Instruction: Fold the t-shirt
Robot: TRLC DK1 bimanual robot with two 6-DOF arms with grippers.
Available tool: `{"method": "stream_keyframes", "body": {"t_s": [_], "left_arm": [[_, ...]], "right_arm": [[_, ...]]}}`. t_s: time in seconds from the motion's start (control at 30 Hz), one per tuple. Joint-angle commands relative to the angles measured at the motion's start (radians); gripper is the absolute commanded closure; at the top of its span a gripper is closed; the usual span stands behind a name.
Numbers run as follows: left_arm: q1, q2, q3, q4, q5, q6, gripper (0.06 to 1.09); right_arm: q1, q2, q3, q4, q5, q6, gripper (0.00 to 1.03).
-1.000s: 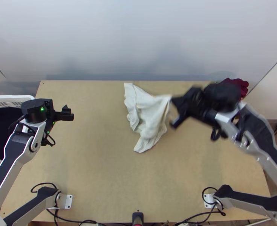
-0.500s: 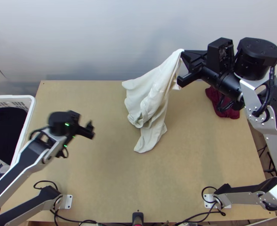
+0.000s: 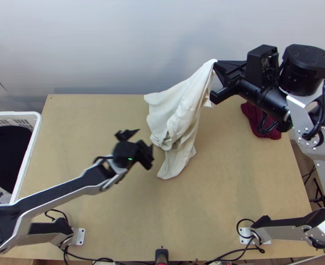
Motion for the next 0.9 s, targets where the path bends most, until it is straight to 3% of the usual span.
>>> {"method": "stream_keyframes", "body": {"t_s": [0.0,0.33,0.47,0.73,0.77,0.8,0.83,0.87], "left_arm": [[-0.086,0.231,0.014,0.222,-0.028,0.124,0.11],[-0.081,0.349,-0.027,0.388,-0.021,0.176,0.11],[-0.055,0.447,0.020,0.516,-0.025,0.230,0.11],[-0.004,0.564,0.181,0.587,-0.026,0.227,0.11],[-0.001,0.568,0.192,0.587,-0.026,0.225,0.18],[-0.001,0.568,0.195,0.587,-0.025,0.222,0.32],[-0.004,0.565,0.194,0.587,-0.015,0.216,0.57],[-0.007,0.556,0.191,0.587,0.006,0.218,0.94]], "right_arm": [[0.002,-0.009,0.004,-0.014,0.008,0.012,1.00],[0.004,-0.010,0.057,-0.056,0.021,0.004,1.00],[0.005,-0.015,0.069,-0.093,0.022,0.006,1.00],[0.022,-0.030,0.063,-0.134,0.027,0.015,1.00],[0.024,-0.030,0.063,-0.134,0.027,0.015,1.00],[0.022,-0.030,0.061,-0.134,0.030,0.015,1.00],[0.021,-0.030,0.060,-0.135,0.033,0.015,1.00],[0.021,-0.030,0.057,-0.134,0.034,0.015,1.00]]}}
